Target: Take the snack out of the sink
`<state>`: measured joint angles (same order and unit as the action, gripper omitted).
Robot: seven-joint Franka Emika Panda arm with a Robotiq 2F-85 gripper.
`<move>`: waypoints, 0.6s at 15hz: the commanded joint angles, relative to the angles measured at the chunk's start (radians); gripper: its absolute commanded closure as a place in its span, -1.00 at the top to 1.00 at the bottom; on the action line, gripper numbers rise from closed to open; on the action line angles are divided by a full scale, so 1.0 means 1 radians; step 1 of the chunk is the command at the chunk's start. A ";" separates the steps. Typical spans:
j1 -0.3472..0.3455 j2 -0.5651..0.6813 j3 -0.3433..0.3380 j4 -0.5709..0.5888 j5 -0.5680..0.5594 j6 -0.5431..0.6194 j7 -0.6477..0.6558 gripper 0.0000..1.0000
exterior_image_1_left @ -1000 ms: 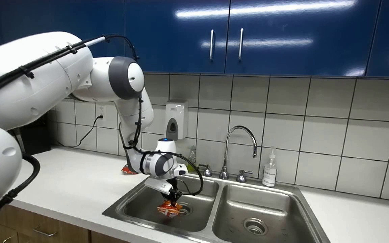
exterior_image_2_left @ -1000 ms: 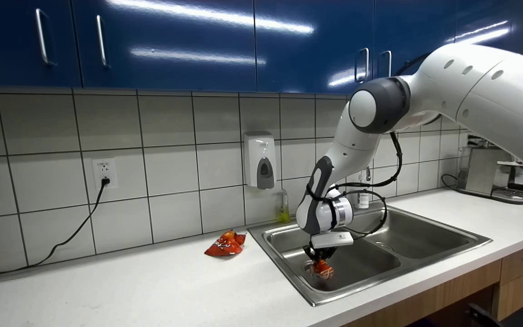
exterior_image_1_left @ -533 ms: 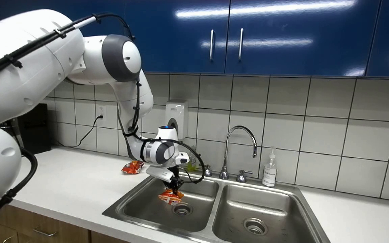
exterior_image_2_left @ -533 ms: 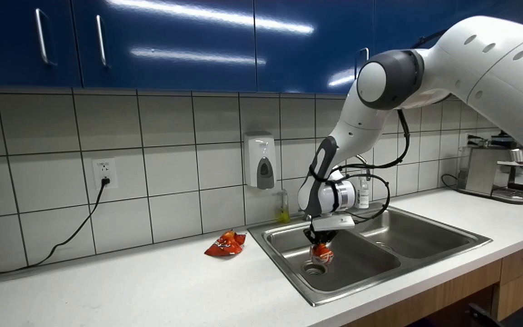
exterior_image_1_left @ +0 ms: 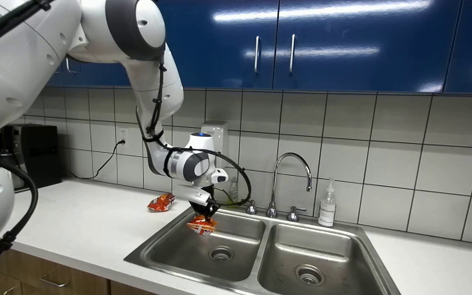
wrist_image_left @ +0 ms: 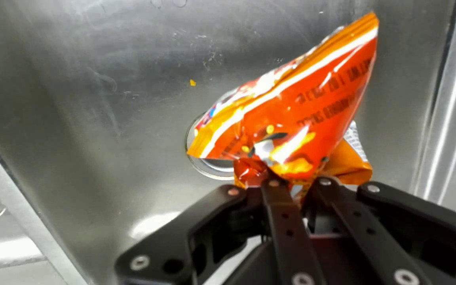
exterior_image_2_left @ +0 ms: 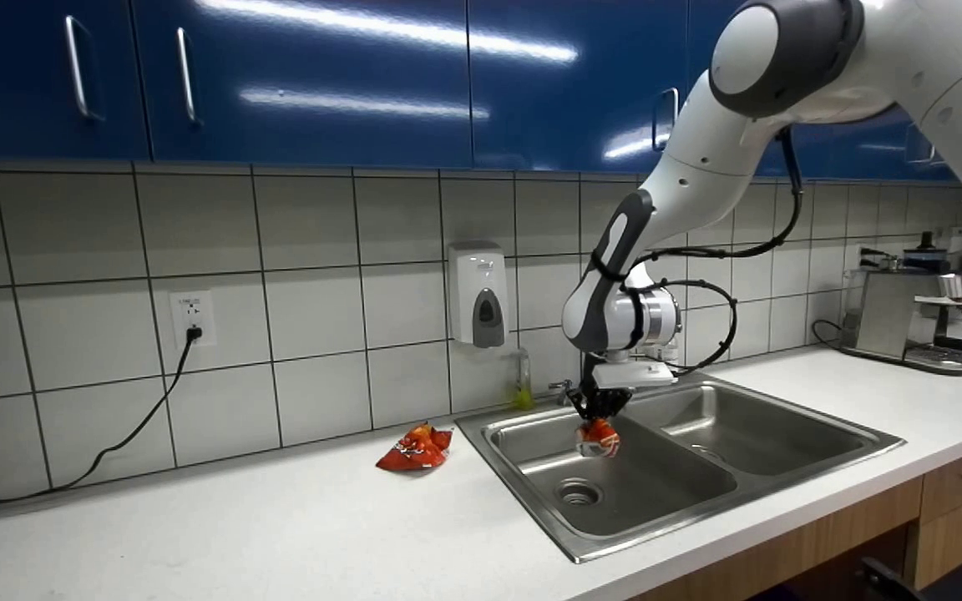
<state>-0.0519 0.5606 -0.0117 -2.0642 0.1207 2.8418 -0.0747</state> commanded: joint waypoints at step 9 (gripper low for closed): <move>-0.039 -0.307 0.152 -0.305 0.003 -0.018 -0.170 -0.95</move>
<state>-0.1003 0.3253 0.1098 -2.2989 0.1211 2.8299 -0.2132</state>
